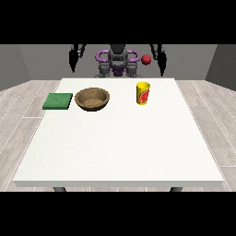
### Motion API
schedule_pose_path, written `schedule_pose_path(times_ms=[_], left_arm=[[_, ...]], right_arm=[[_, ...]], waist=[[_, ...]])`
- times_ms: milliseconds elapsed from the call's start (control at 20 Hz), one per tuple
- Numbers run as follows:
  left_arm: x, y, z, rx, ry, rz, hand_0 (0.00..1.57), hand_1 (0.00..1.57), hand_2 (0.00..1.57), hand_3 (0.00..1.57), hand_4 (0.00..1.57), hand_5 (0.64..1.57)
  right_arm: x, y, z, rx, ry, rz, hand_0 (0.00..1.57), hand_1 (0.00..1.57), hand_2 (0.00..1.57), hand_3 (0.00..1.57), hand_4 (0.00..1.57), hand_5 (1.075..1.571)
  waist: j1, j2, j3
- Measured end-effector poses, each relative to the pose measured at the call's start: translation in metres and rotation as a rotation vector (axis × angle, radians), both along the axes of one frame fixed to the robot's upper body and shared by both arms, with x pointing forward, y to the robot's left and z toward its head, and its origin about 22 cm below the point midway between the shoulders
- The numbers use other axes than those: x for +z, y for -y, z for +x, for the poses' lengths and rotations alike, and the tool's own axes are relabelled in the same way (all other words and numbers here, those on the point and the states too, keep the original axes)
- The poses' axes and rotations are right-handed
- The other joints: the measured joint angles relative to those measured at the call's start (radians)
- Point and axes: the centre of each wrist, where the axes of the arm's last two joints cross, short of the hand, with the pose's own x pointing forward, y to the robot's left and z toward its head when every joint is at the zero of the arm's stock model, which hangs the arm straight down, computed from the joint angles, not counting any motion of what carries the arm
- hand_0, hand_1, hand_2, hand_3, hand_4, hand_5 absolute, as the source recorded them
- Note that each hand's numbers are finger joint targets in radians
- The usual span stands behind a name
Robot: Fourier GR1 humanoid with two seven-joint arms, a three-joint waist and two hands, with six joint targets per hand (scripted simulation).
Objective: Pick the cup and pour the ball into the bowl, then pick the bowl and place it on the pad
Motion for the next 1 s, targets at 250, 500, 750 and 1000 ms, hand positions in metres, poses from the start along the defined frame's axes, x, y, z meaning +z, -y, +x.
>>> schedule_pose_path(times_ms=[250,500,750,1000], left_arm=[[0.019,-0.004,0.002,-0.007,0.022,0.021,0.0,0.0,0.0,0.0,0.0,1.524],[0.017,0.031,-0.02,-0.085,0.035,-0.183,0.0,0.0,0.0,0.0,0.0,1.525],[0.028,0.055,-0.04,-0.134,0.114,-0.254,0.0,0.0,0.0,0.0,0.0,1.478],[0.042,0.057,-0.031,-0.145,0.216,-0.2,0.0,0.0,0.0,0.0,0.0,1.384]], right_arm=[[0.016,0.007,0.0,-0.003,0.007,-0.027,0.0,0.0,0.0,0.0,0.0,1.568],[-0.002,0.017,-0.016,-0.068,-0.032,0.061,0.0,0.0,0.0,0.0,0.0,1.567],[-0.001,0.022,-0.017,-0.104,0.03,0.093,0.0,0.0,0.0,0.0,0.0,1.565],[0.009,0.011,-0.004,-0.068,0.106,0.105,0.0,0.0,0.0,0.0,0.0,1.562]], waist=[[-0.004,-0.156,0.007],[0.043,-0.272,0.0115],[0.072,-0.222,0.0126],[0.06,-0.12,0.0128]])
